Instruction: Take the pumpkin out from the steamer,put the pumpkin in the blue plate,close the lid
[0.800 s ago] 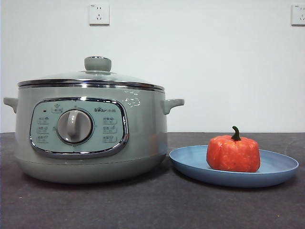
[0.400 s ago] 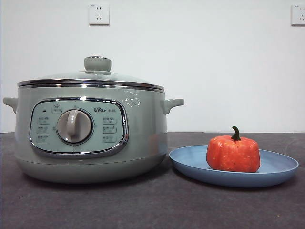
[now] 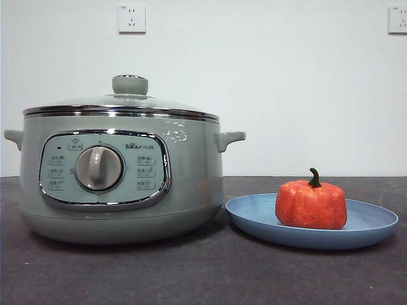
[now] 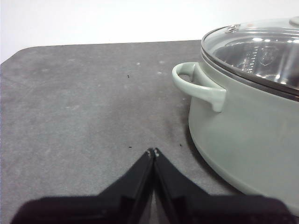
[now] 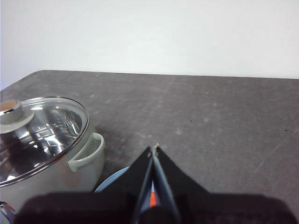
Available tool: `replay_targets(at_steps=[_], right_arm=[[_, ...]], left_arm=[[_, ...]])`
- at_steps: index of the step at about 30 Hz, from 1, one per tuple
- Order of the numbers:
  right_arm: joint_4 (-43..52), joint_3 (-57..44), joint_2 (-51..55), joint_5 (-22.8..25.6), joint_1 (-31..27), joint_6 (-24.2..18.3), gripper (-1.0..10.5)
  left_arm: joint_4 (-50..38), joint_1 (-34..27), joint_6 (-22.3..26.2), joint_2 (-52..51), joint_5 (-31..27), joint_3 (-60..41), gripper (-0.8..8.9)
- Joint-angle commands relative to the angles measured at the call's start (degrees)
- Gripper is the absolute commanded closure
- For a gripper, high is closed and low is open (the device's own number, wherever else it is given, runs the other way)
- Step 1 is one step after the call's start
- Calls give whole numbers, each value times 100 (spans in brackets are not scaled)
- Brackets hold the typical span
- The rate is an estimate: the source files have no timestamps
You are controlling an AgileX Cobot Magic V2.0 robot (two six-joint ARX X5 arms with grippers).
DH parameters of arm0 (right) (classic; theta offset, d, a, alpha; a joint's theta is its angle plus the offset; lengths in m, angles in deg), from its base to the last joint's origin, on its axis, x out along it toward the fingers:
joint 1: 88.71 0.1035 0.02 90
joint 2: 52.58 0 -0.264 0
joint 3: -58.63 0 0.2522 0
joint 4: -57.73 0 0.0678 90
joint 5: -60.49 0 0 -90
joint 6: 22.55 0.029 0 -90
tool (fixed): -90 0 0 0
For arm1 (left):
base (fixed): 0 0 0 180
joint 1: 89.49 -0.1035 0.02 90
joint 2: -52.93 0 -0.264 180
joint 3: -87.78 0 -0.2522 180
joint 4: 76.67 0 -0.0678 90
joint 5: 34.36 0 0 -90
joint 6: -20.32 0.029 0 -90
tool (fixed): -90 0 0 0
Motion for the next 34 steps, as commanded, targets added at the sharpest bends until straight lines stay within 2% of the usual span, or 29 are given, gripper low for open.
replay_targets(at_steps=[1,22,23,24,25,28,32,34], right_arm=[[-2,-46,20,17,2,52,945],[-9,-46,20,17,2,52,946],[-9,-46,20,20,2,-48,946],[-11,-48,24,15,2,-372,946],[-55,-66,92,-17,-9,-522,945],[-278,-179,498,-68,-369,-728,946],[-125,-748,1023,-1056,-1373,-807,946],[-72,-1108,1270,-1390,-1840,-811,945]], left_arm=[[13,-15,-63,-17,11,-81,817],[13,-15,-63,-17,2,-81,817],[13,-15,-63,-17,2,-81,817],[13,-15,-63,-17,2,-81,817],[13,-15,-63,-17,2,-81,817],[13,-15,-63,-17,4,-81,817],[11,-15,-63,-17,-4,-81,817],[15,-15,-63,-15,4,-81,817]])
